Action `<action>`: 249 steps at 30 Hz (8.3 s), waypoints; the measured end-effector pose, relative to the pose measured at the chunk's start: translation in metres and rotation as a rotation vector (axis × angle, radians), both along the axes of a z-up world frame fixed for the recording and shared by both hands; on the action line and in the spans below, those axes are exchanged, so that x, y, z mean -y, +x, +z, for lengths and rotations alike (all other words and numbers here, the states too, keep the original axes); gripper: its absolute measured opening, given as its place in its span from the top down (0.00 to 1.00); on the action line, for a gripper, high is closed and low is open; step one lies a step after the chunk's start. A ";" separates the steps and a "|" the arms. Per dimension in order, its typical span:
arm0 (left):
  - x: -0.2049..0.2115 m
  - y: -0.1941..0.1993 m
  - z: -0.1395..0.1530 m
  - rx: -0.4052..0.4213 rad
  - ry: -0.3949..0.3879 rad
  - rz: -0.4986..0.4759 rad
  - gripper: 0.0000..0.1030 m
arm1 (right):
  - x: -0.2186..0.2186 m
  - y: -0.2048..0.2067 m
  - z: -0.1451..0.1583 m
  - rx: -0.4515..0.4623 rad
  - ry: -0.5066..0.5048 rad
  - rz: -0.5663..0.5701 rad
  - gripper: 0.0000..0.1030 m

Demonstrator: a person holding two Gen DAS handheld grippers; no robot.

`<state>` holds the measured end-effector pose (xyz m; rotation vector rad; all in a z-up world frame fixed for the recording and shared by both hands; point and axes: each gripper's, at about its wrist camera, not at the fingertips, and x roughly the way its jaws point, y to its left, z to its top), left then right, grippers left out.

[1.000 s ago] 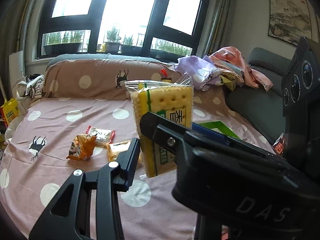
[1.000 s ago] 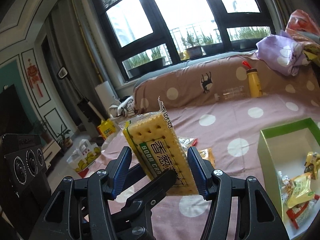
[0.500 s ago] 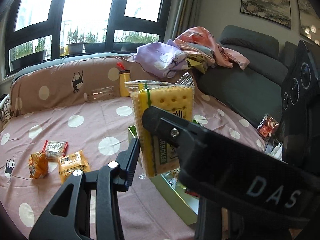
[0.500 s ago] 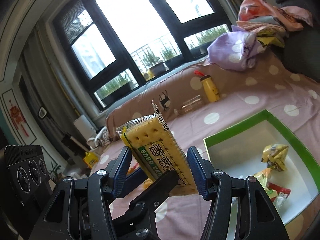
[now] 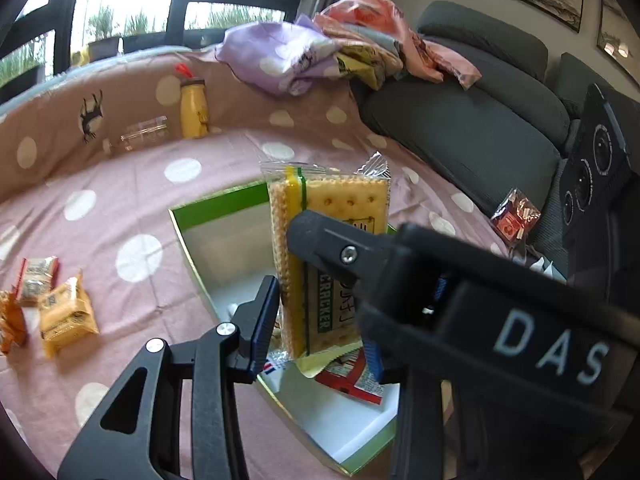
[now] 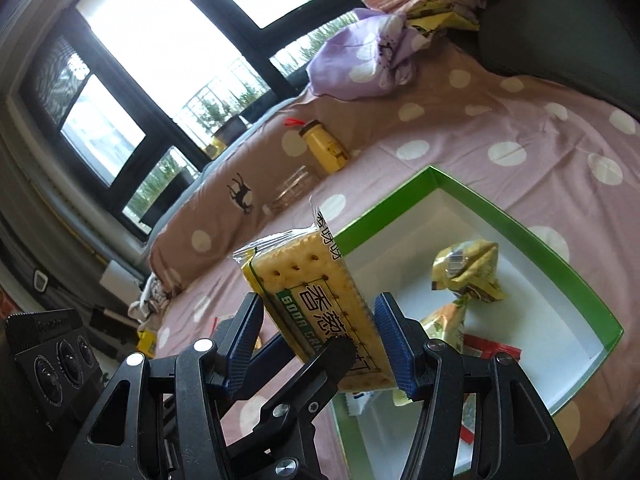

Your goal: Organize snacks

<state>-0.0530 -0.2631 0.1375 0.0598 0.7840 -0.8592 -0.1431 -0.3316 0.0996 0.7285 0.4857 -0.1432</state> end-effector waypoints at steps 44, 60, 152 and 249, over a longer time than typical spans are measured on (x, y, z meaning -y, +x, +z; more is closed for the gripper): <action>-0.168 0.044 -0.032 -0.029 0.126 0.522 0.05 | -0.034 0.019 0.010 0.085 -0.080 0.029 0.08; -0.254 0.085 -0.125 -0.134 0.305 0.692 0.00 | -0.153 0.102 -0.033 -0.132 -0.298 0.256 0.08; -0.251 0.082 -0.124 -0.108 0.317 0.694 0.00 | -0.172 0.098 -0.053 -0.169 -0.436 0.224 0.08; -0.022 0.036 0.005 0.052 -0.079 -0.021 0.64 | -0.001 0.046 -0.002 -0.099 0.026 -0.005 0.48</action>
